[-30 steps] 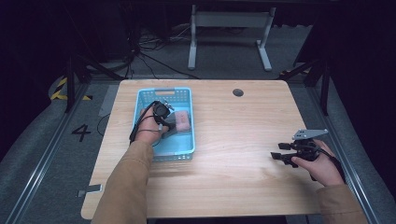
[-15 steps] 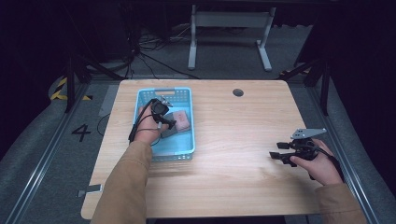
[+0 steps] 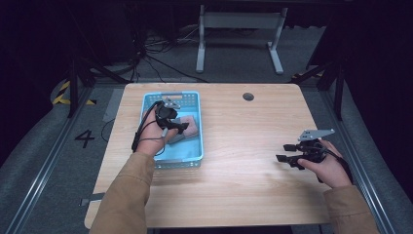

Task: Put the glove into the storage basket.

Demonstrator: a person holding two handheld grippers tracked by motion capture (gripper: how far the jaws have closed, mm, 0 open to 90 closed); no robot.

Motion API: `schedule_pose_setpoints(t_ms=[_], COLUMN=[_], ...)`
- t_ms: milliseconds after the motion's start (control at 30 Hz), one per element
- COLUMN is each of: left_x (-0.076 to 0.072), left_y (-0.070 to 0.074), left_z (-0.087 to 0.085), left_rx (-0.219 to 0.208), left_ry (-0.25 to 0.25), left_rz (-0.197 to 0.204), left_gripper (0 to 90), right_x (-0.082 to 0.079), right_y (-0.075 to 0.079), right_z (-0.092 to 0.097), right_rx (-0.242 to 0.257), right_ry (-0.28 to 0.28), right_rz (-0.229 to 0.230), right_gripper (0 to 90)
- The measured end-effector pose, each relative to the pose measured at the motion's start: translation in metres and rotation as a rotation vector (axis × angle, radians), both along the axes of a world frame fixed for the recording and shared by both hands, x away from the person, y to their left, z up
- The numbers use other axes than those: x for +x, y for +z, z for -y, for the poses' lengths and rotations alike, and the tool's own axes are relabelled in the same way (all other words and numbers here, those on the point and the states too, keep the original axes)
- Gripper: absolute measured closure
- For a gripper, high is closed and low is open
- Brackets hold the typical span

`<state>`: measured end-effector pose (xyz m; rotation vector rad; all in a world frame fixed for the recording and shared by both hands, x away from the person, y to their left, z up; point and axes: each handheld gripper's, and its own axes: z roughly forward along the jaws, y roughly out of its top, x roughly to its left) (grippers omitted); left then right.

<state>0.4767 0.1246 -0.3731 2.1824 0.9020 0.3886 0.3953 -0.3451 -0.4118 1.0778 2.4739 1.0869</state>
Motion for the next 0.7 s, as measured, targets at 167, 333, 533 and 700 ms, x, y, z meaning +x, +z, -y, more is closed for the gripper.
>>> schedule_pose_setpoints(t_ms=[167, 333, 533, 700], left_x=[-0.016, -0.037, -0.062, -0.08], left_y=[0.014, 0.028, 0.04, 0.042], left_z=[0.002, 0.006, 0.011, 0.016], left_rx=[-0.029, -0.052, -0.072, -0.082], left_ry=[-0.034, -0.06, -0.1, -0.137], left_rz=[0.008, 0.015, 0.005, -0.002], left_gripper=[38.2, 37.2, 35.9, 34.4], right_x=[0.008, 0.012, 0.009, 0.007], right_y=[-0.001, 0.0, 0.002, 0.002], right_z=[-0.005, -0.009, -0.009, -0.008], right_rx=[-0.005, -0.005, -0.001, -0.003], right_ry=[0.016, 0.03, 0.03, 0.026], right_rz=[-0.007, -0.006, 0.0, -0.004], right_gripper=[40.7, 40.7, 40.7, 40.7])
